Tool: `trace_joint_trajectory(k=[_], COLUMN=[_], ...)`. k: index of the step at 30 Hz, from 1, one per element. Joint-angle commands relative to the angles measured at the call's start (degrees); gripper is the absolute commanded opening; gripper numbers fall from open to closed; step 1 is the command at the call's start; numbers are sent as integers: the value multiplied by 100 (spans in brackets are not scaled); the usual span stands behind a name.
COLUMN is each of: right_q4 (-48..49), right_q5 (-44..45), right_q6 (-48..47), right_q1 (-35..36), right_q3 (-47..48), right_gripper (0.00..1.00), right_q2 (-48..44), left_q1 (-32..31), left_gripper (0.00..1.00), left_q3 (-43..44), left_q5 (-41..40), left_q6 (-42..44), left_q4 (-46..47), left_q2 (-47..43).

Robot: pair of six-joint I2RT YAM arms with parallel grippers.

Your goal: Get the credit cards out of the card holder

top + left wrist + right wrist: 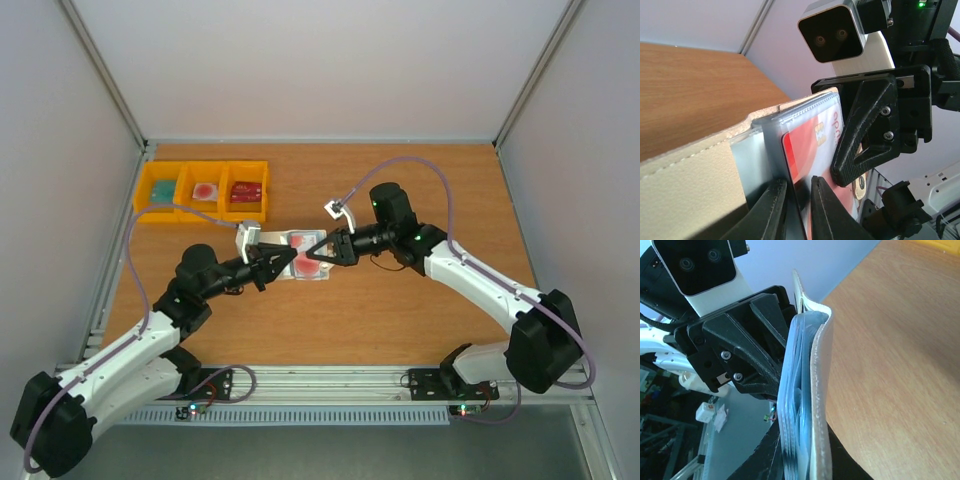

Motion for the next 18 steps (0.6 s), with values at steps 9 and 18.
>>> trace_joint_trajectory(k=[9,18], right_q4=[1199,1937], right_q5=[-237,-382], right_q6=[-21,525], right_q1=[508,481], right_q3=[47,-211], right_gripper=[15,19], right_q2=[290,309], left_q1=[-389,-390], left_gripper=[22,0], left_q3=[113,169], left_q5=[859,730], left_q6=[113,-34], left_q4=[1122,1071], left_q2=[102,58])
